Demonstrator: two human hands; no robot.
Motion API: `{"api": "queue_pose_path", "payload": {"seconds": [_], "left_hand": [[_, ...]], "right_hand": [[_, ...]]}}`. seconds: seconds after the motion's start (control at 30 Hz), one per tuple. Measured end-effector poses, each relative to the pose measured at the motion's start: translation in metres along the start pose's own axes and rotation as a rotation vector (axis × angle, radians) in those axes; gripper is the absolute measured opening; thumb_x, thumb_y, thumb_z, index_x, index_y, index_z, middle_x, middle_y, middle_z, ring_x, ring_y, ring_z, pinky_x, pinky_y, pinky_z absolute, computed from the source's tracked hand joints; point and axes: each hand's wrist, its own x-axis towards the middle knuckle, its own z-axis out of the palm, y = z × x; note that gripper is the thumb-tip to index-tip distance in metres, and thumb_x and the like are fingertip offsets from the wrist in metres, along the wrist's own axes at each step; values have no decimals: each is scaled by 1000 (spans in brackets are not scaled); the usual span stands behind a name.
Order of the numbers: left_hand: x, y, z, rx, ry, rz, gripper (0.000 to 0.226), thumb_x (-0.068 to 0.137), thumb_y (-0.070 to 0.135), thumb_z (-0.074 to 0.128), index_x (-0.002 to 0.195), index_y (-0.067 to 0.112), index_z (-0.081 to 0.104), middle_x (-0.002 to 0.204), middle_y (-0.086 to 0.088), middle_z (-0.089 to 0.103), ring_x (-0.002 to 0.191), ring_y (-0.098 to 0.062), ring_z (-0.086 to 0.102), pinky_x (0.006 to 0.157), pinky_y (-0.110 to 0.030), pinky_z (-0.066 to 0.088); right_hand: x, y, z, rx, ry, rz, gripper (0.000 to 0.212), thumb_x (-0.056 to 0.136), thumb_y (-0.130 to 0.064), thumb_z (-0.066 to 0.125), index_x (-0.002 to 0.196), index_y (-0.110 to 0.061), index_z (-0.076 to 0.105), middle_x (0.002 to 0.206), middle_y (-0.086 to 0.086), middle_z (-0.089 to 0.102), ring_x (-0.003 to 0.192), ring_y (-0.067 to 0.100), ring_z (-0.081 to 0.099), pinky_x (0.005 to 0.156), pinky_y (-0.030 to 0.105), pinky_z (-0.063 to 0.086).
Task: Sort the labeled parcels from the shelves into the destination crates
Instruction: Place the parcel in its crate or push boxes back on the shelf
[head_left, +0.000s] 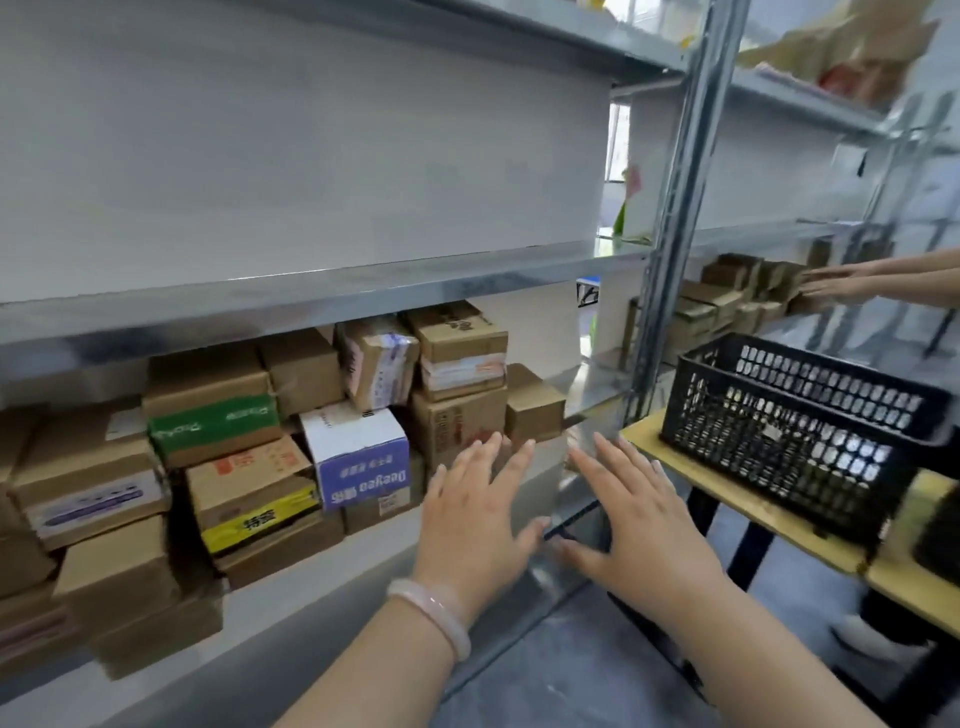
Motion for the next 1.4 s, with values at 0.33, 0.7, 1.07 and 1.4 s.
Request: {"api": "queue_pose_path", "payload": {"seconds": [0.33, 0.7, 1.07, 1.4], "left_hand": [[93, 28, 86, -62, -120, 29, 74, 94, 62, 45, 155, 45, 6, 166, 5, 9, 152, -18, 4, 122, -43, 8], [257, -3, 164, -97, -132, -13, 71, 93, 64, 44, 154, 44, 14, 165, 2, 14, 151, -21, 12, 121, -42, 15], [336, -37, 236, -80, -242, -178, 73, 92, 63, 47, 154, 47, 11, 167, 5, 4, 152, -19, 4, 120, -40, 13], [386, -66, 292, -29, -267, -636, 73, 93, 63, 45, 155, 45, 12, 167, 3, 4, 152, -24, 7, 120, -41, 14]], "right_hand": [[35, 106, 34, 4, -76, 153, 92, 82, -73, 47, 148, -47, -11, 150, -25, -21, 140, 0, -22, 117, 33, -13], [182, 179, 58, 12, -89, 168, 89, 88, -64, 51, 153, -42, -5, 161, -14, -10, 146, 5, -15, 119, 32, -10], [297, 240, 124, 167, -169, 104, 79, 91, -61, 49, 154, -38, 7, 162, -13, 1, 148, 7, -4, 121, 31, 3], [429, 290, 206, 325, -400, -117, 73, 93, -56, 50, 154, -35, 15, 163, -7, 10, 148, 11, 7, 117, 28, 14]]}}
